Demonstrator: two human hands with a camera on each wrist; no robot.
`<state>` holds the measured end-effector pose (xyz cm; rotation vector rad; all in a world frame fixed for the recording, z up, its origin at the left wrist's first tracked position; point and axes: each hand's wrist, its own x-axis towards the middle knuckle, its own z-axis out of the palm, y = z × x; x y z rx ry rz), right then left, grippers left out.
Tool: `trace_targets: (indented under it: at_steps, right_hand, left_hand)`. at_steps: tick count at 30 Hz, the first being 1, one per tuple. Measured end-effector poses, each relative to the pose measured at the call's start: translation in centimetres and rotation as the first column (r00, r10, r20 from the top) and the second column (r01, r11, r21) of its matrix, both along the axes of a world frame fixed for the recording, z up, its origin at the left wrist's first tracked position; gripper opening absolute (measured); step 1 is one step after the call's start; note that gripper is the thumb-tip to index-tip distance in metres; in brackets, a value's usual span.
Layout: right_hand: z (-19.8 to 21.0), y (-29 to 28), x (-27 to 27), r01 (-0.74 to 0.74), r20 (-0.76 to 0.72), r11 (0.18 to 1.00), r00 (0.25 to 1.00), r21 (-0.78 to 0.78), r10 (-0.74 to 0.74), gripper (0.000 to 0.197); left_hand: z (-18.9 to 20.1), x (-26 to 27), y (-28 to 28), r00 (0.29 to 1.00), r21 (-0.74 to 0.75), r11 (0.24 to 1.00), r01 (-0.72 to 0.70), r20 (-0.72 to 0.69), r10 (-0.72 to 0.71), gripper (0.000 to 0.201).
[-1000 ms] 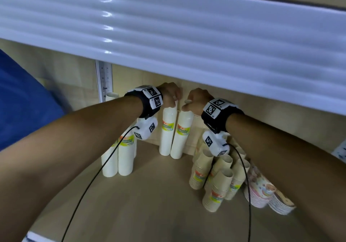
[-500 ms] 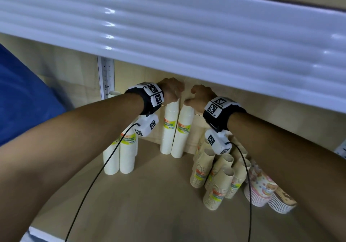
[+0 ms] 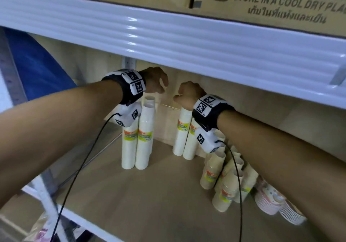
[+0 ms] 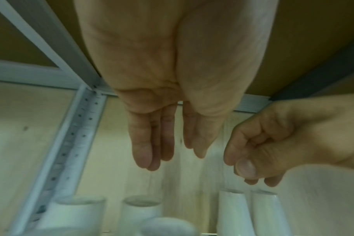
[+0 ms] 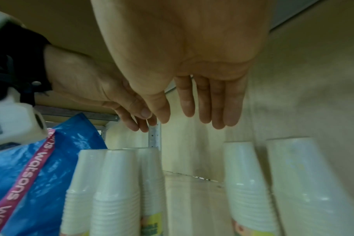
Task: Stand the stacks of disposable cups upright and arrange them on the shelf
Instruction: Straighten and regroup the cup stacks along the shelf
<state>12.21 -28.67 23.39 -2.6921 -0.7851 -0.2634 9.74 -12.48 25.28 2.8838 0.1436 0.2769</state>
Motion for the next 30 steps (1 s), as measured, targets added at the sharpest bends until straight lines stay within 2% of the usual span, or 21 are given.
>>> trace_targets:
  at_steps: [6,10,15,19,21,24,30]
  right_hand:
    - [-0.9,3.6,-2.3,-0.097,-0.06,0.993,0.993,0.065,0.101,0.038]
    - [-2.0,5.4,-3.3,-0.146,-0.053,0.988,0.987,0.05,0.149,0.037]
    - [-3.5,6.9,-3.9,-0.139,-0.069,0.988,0.987,0.072,0.144,0.033]
    - [-4.4,7.5,-4.3,-0.128,-0.055,0.99,0.99,0.059,0.131,0.046]
    - [-4.8,7.6,-4.3,-0.122,-0.065,0.991,0.99,0.05,0.125,0.048]
    - [-5.2,7.4,-4.3,-0.108,-0.062,0.993,0.992,0.041,0.111,0.041]
    - [-5.2,6.8,-4.7,-0.142,-0.095,0.985,0.984,0.102,0.151,0.043]
  left_hand:
    - [-0.3,-3.5,4.0,0.997,-0.026,0.998,-0.058,-0.06,0.056,0.027]
    - [-1.4,-5.3,5.6,0.991,-0.084,0.991,-0.104,-0.097,0.096,0.027]
    - [-3.0,-6.7,5.7,0.989,-0.123,0.986,-0.117,-0.11,0.103,0.043]
    - [-4.4,-6.9,5.2,0.99,-0.132,0.986,-0.103,-0.113,0.088,0.049]
    - [-4.9,-6.9,5.0,0.992,-0.103,0.991,-0.088,-0.099,0.078,0.048]
    - [-5.6,-7.1,5.0,0.995,-0.074,0.994,-0.083,-0.066,0.078,0.041]
    - [-5.8,-7.5,4.7,0.997,-0.061,0.996,-0.068,-0.036,0.066,0.035]
